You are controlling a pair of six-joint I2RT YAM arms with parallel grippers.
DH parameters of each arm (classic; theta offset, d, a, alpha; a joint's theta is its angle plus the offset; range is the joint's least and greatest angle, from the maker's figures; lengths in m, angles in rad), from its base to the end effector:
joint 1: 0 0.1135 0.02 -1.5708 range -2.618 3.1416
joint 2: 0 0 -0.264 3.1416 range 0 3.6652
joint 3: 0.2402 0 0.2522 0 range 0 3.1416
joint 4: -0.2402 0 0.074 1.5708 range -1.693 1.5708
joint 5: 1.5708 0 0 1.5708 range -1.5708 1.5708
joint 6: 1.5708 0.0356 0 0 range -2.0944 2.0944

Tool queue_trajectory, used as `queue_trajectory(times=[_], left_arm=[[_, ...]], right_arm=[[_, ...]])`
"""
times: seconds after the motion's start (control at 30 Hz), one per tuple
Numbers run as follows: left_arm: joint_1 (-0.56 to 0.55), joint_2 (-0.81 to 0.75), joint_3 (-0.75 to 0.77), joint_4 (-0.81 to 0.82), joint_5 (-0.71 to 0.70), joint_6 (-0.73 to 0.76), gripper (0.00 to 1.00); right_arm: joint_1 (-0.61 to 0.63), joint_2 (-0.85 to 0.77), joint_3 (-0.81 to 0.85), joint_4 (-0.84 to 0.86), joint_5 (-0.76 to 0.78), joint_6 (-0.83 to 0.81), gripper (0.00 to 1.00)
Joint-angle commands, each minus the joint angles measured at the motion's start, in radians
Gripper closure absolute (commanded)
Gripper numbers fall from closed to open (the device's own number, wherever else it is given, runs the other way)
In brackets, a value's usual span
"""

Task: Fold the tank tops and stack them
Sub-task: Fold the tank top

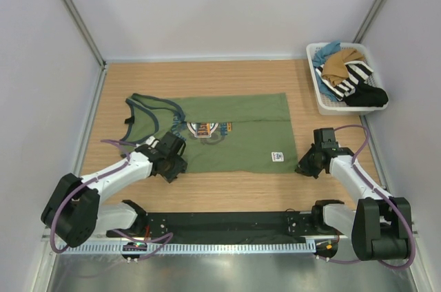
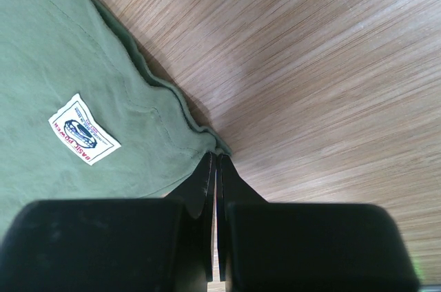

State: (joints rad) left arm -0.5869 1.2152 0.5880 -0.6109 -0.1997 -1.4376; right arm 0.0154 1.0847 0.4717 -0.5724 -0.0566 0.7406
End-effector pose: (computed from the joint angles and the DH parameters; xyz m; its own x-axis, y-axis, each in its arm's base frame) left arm 0.1681 -0.1033 0.1629 -0.5890 -0.7749 -0.2292 -0.7151 0.6319 -0.2988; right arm 0.1727 0.0047 0.1536 -0.7086 0.6628 -0.2421 0.5981 0.7462 0.2923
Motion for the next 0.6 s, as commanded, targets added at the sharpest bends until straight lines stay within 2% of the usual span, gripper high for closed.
queue_trajectory(times=[0.0,0.03,0.13,0.17,0.2,0.57], left_arm=[[-0.004,0.024,0.013,0.049,-0.026,-0.021,0.53],[-0.004,0.03,0.015,0.056,-0.027,-0.02,0.54],[-0.004,0.05,0.015,0.069,-0.027,-0.018,0.74],[-0.004,0.053,0.016,0.072,-0.023,-0.018,0.94],[-0.004,0.058,0.018,0.071,-0.021,-0.02,1.0],[-0.004,-0.057,0.01,0.019,0.014,-0.047,1.0]], right_arm=[[-0.002,-0.008,0.004,0.026,-0.009,0.0,0.98],[-0.003,-0.006,0.005,0.029,-0.011,0.0,0.98],[-0.002,-0.006,0.01,0.025,-0.012,-0.003,0.98],[-0.002,-0.009,0.011,0.023,-0.014,-0.004,0.99],[-0.002,-0.012,0.016,0.019,-0.012,-0.004,0.99],[-0.002,-0.104,0.082,-0.069,0.006,-0.018,0.99]])
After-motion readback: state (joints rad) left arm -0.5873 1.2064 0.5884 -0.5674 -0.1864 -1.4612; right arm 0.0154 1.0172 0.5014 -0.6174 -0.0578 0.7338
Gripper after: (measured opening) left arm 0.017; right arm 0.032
